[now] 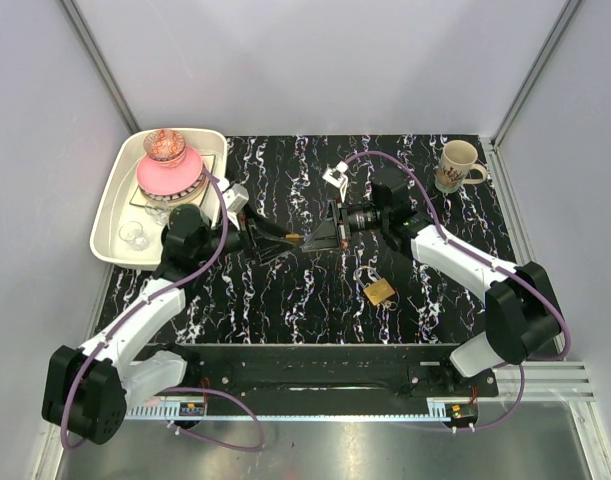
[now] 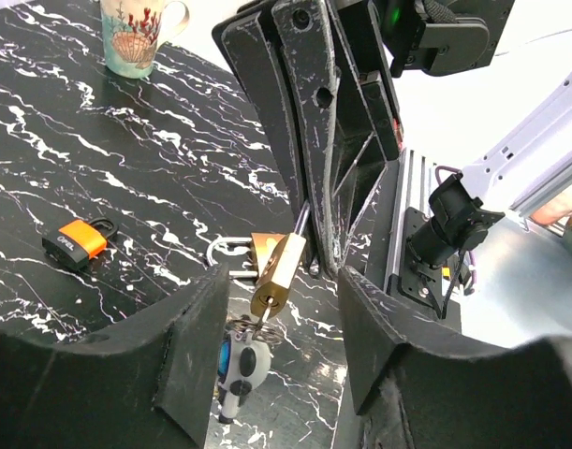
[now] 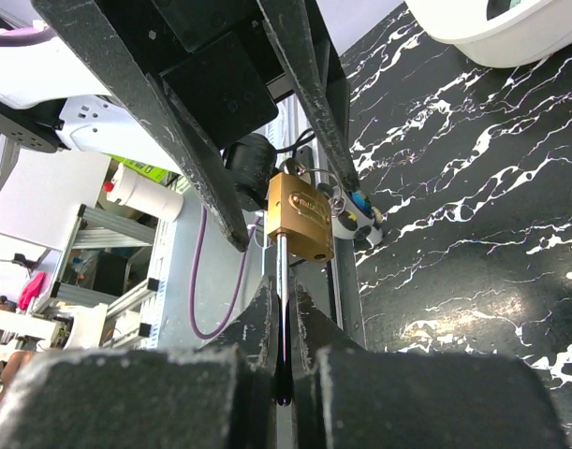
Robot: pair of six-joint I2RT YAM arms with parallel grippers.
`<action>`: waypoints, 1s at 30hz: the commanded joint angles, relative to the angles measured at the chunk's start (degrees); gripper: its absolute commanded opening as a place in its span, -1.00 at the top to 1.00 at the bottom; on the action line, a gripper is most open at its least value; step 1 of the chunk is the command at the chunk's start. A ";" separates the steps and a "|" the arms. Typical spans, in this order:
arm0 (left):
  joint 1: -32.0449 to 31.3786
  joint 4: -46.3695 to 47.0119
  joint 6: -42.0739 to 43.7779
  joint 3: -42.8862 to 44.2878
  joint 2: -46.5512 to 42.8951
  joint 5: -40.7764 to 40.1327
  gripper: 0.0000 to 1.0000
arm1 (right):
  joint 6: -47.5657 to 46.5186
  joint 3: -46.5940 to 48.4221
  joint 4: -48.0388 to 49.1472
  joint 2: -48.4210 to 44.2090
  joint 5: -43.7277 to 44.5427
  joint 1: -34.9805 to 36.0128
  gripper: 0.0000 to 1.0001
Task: Lock with the key
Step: Lock the lock.
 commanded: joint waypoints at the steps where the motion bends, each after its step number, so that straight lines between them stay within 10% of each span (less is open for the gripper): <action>1: -0.03 5.14 1.91 1.96 -0.18 2.07 -0.06 | 0.58 2.33 3.88 -2.28 -1.60 0.42 1.00; 10: -0.12 7.33 0.50 2.13 2.37 4.27 -0.01 | 1.72 2.06 5.55 -2.10 -2.13 0.34 1.00; 20: -0.12 12.15 -2.65 2.66 3.07 4.88 0.99 | 3.04 1.10 7.92 -1.49 -3.27 0.42 1.00; 30: -0.12 15.24 -5.65 3.27 4.30 6.02 0.26 | 3.13 0.83 8.18 -1.49 -3.71 0.42 1.00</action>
